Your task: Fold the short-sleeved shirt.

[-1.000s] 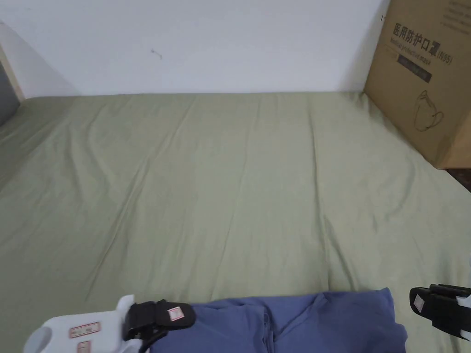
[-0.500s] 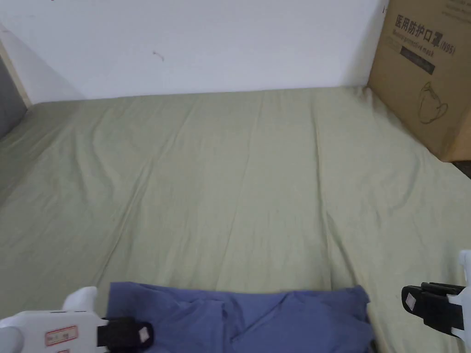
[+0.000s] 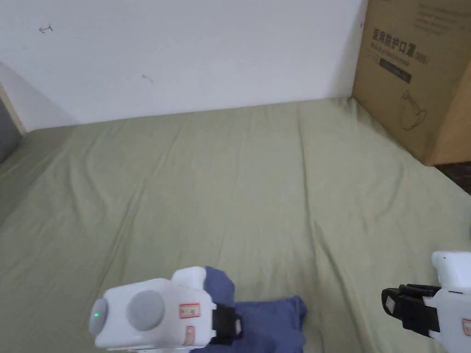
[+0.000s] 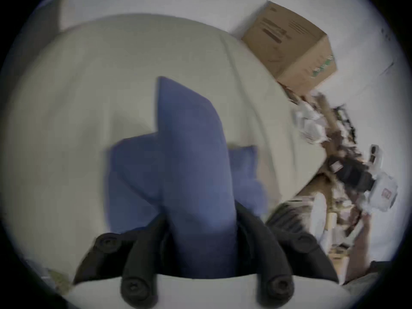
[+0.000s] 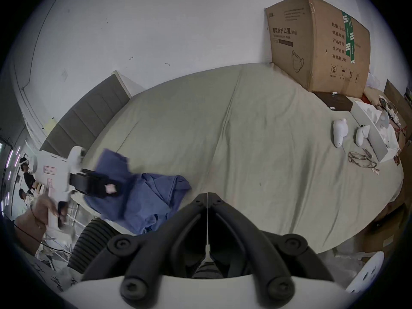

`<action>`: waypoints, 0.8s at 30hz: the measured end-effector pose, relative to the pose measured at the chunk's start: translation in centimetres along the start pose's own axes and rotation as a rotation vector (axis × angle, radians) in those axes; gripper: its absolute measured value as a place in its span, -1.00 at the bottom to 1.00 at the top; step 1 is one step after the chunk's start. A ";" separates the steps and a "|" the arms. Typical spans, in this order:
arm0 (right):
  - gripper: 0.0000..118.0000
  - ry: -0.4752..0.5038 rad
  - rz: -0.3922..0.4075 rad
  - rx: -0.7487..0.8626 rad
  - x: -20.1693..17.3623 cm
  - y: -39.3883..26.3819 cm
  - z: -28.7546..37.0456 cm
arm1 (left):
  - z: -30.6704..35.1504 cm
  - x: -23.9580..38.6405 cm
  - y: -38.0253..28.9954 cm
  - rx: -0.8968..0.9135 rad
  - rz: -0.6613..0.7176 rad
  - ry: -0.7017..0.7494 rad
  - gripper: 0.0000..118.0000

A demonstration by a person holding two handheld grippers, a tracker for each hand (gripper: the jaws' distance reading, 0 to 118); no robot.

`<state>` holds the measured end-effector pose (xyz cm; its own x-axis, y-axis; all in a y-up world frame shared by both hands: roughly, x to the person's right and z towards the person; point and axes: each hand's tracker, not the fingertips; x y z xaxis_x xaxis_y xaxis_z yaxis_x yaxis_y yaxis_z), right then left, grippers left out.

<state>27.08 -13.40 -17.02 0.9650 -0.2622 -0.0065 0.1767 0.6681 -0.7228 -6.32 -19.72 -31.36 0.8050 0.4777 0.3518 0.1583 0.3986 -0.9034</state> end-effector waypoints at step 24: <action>-1.00 -0.009 -0.048 -0.005 3.0 -0.4 -0.7 | -8.2 2.6 -1.0 -0.186 -0.078 -0.158 -0.94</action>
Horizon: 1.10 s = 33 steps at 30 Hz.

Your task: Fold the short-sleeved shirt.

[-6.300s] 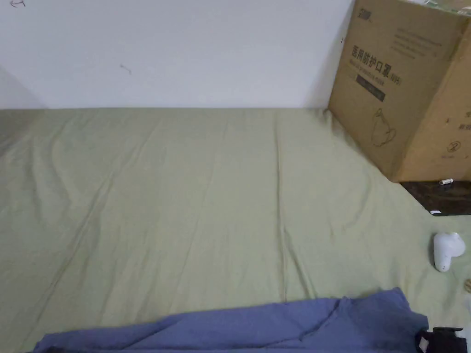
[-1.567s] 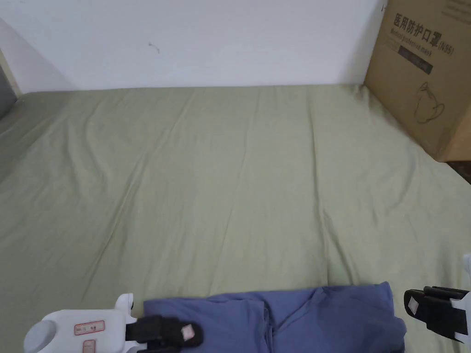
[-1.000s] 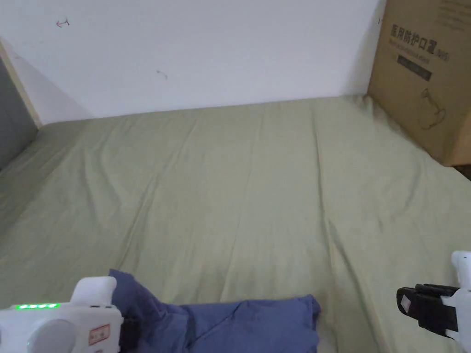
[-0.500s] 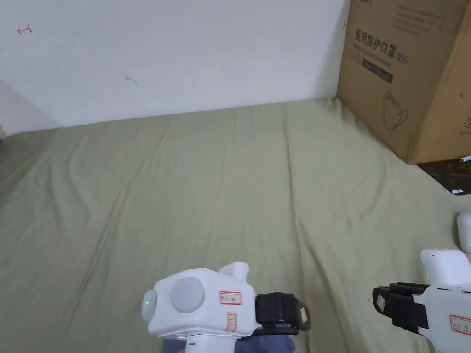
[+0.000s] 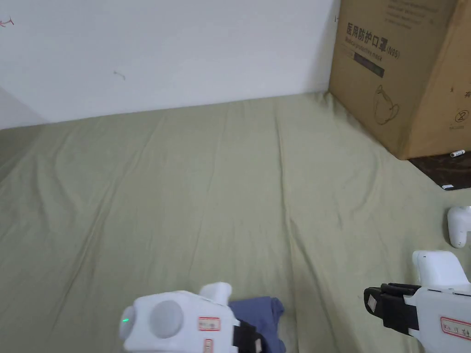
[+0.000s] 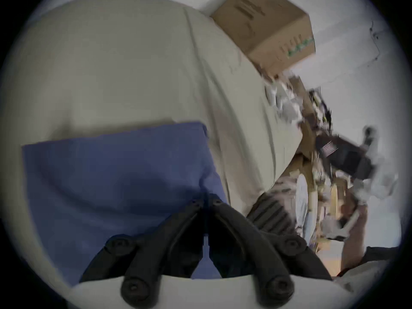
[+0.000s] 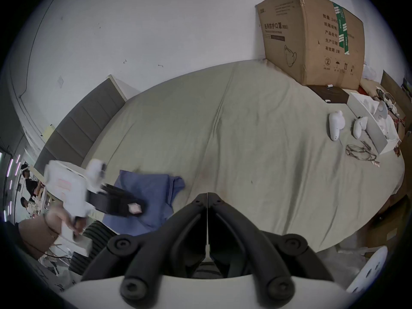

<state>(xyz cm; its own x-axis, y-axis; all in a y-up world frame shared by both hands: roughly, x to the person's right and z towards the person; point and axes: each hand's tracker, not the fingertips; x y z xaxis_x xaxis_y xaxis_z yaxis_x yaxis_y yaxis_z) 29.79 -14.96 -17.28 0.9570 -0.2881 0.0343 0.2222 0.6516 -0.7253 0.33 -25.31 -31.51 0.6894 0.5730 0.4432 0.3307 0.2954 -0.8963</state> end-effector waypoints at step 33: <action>-1.00 0.232 0.085 -0.415 -8.9 -1.2 -13.1 | 24.0 -8.9 -13.4 0.649 0.304 0.157 -0.95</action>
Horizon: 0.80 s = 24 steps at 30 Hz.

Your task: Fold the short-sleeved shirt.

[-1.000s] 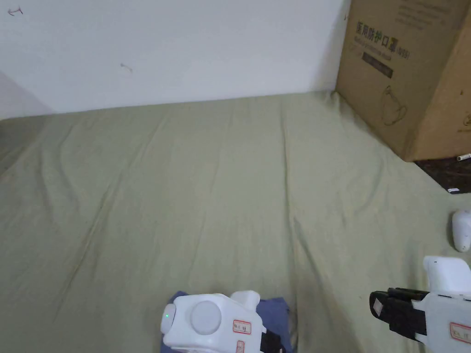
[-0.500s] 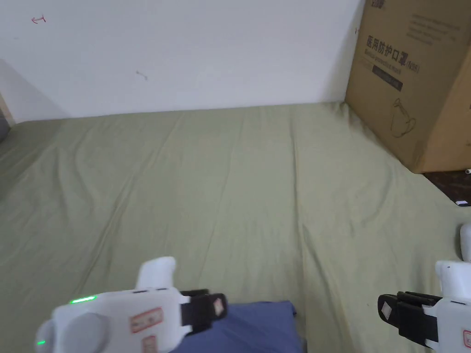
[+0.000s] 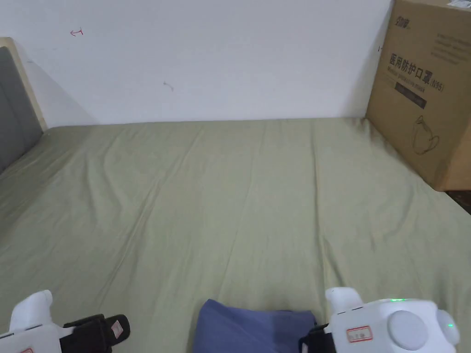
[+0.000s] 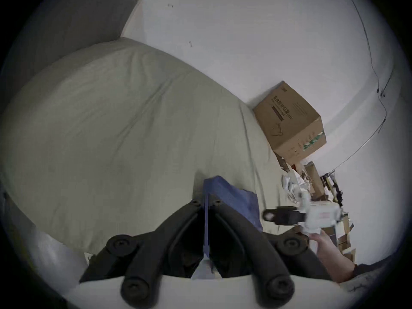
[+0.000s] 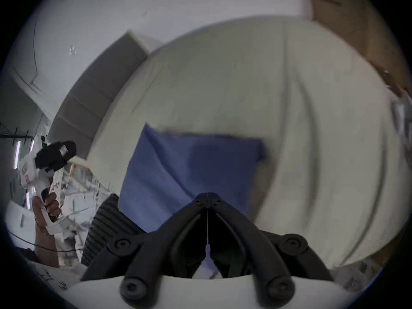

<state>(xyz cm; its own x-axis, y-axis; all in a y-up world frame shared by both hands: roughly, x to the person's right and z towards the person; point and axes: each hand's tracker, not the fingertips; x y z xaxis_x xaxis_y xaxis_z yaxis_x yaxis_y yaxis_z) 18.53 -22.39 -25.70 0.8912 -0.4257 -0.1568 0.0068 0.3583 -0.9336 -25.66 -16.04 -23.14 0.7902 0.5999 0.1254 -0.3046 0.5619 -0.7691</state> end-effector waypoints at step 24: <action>-1.00 0.208 -0.301 0.005 7.0 -1.2 -2.6 | -24.9 -2.2 -5.0 -0.515 0.281 -0.655 1.00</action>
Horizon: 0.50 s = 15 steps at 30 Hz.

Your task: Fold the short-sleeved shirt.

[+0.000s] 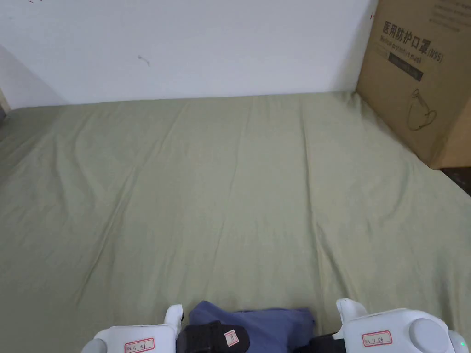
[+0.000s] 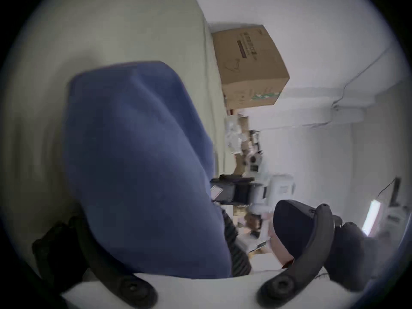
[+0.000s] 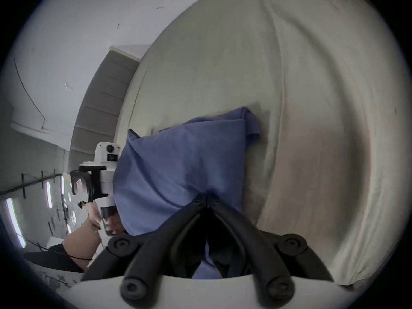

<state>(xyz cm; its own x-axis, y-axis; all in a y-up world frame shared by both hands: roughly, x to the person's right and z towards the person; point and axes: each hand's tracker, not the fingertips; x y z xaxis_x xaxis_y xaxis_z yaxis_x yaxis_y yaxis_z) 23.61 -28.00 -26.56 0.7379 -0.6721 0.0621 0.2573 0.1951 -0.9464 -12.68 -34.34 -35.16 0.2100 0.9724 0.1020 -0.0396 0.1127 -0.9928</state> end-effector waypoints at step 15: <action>-1.00 0.029 -0.008 0.055 -3.4 -1.2 3.1 | 5.1 6.6 -1.5 0.106 -0.133 0.310 -0.60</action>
<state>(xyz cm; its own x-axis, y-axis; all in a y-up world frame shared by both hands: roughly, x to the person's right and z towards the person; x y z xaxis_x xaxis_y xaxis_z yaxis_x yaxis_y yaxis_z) 22.73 -23.77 -24.68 0.7173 -0.6942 0.0598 0.2977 0.2277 -0.9271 -16.19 -27.07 -32.68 0.5065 0.8410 0.1904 -0.0898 0.2711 -0.9584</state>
